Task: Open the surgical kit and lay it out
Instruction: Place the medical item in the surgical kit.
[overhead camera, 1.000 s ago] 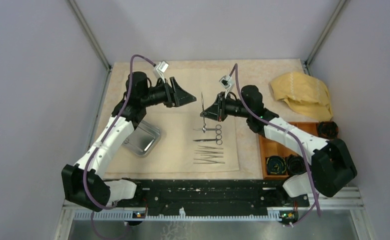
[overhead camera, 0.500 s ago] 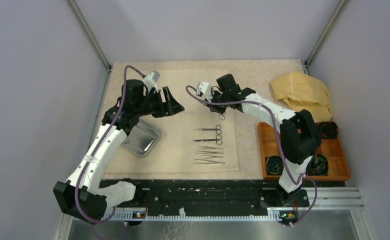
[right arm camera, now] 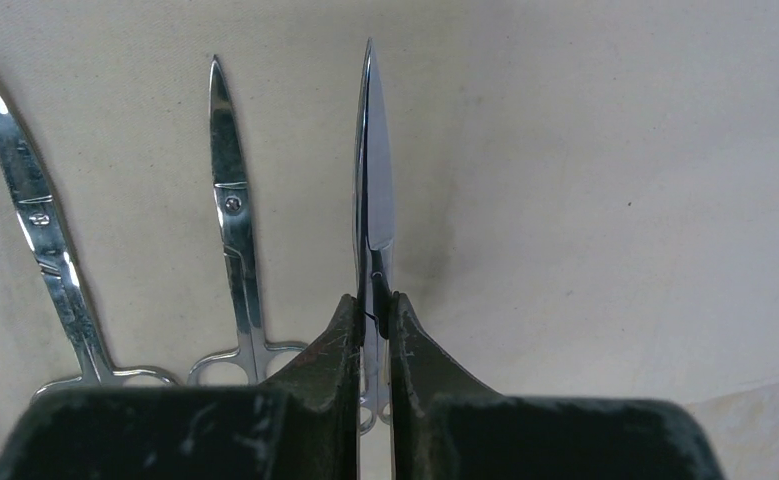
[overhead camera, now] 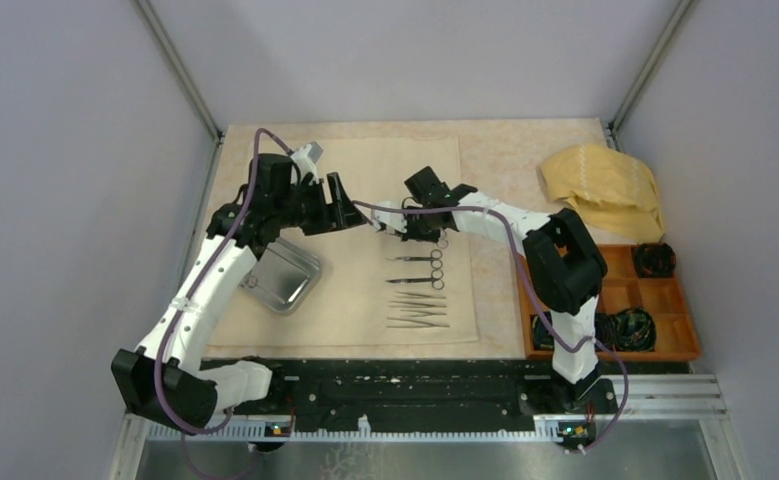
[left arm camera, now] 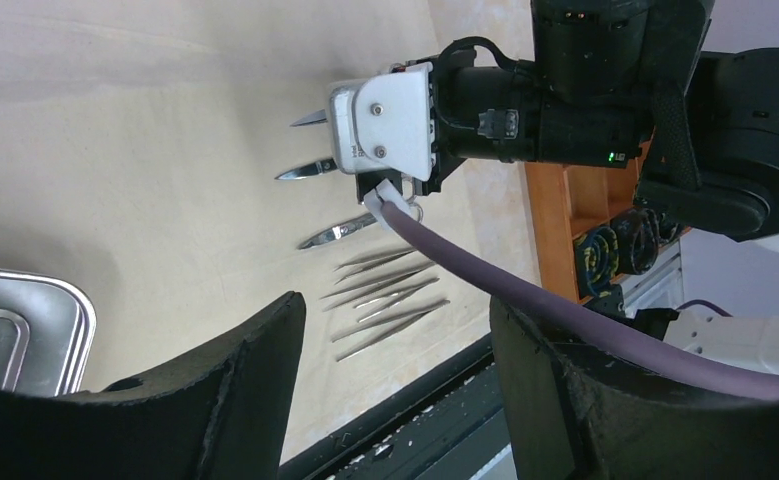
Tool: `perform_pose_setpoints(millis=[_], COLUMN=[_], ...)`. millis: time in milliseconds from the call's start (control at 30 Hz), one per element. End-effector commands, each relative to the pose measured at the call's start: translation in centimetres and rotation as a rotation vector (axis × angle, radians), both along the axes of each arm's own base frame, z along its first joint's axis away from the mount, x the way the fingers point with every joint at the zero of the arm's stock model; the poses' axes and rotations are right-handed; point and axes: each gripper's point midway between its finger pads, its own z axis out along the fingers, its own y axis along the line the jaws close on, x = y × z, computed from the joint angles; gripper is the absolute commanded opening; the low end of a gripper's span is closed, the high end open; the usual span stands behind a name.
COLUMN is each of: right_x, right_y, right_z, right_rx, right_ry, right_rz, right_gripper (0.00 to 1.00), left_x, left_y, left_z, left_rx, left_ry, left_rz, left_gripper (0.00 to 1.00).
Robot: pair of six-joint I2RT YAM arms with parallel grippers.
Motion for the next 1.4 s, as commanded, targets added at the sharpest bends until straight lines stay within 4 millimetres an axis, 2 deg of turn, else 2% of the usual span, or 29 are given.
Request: perform_pose_setpoints(millis=[0, 167, 433, 733, 1133, 1367], right_x=[1.0, 1.8, 1.6, 2.4, 2.3, 1.8], right_y=[1.6, 1.5, 2.0, 3.1, 3.3, 3.5], right_z=[0.5, -0.5, -2.1, -1.5, -2.9, -3.2], right_rx=[-0.024, -0.059, -0.071, -0.048, -0.047, -0.022], right_ry=[-0.084, -0.099, -0.078, -0.098, -0.047, -0.008], right_rz=[0.080, 0.070, 0.085, 0.069, 0.034, 0.036], right_gripper=[0.00, 0.00, 0.00, 0.00, 0.00, 0.06], left_x=[1.0, 1.1, 1.2, 1.3, 1.6, 1.7], left_y=[-0.3, -0.3, 0.2, 0.1, -0.1, 0.0], left_z=[2.1, 2.2, 2.3, 2.0, 1.8, 1.8], left_rx=[0.004, 0.009, 0.042, 0.039, 0.031, 0.039], left_ry=[-0.071, -0.073, -0.085, -0.077, -0.069, -0.072], left_rz=[-0.023, -0.032, -0.031, -0.029, -0.032, -0.031], left_gripper=[0.74, 0.74, 0.74, 0.74, 0.74, 0.74])
